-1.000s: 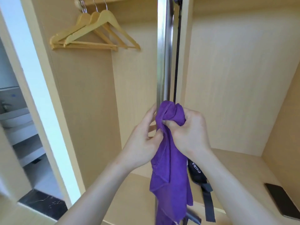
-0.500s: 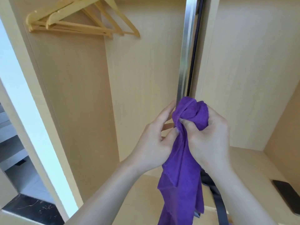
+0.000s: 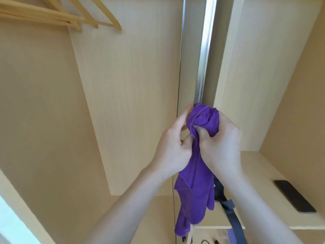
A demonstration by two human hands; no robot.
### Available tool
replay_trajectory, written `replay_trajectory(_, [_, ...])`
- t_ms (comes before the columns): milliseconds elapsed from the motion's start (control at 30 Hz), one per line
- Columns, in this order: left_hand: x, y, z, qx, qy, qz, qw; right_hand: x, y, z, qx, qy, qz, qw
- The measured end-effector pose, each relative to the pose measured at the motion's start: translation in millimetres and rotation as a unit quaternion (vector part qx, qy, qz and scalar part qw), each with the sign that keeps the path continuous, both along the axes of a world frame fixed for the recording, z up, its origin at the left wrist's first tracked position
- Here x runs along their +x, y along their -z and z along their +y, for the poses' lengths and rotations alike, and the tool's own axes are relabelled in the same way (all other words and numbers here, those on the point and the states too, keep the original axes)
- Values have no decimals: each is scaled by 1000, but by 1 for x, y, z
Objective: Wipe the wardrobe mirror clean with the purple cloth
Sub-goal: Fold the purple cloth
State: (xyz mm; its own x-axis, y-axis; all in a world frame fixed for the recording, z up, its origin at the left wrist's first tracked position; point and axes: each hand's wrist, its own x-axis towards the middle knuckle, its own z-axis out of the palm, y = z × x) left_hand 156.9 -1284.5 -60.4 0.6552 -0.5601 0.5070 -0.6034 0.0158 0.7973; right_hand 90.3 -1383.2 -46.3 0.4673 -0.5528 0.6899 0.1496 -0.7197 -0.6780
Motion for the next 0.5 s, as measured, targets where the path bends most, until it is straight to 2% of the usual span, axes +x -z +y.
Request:
replay_trajectory(233, [17,-2,-3,-9,24,11,1000,15,0,3,-75,74,31,994])
replay_trajectory(367, [21,-1,0,-17,44,25,999,14,3,5,-58,87,31,994])
replay_trajectory(500, [21,10,8,-4,66,57,996,5,16,10,-32,57,60,996])
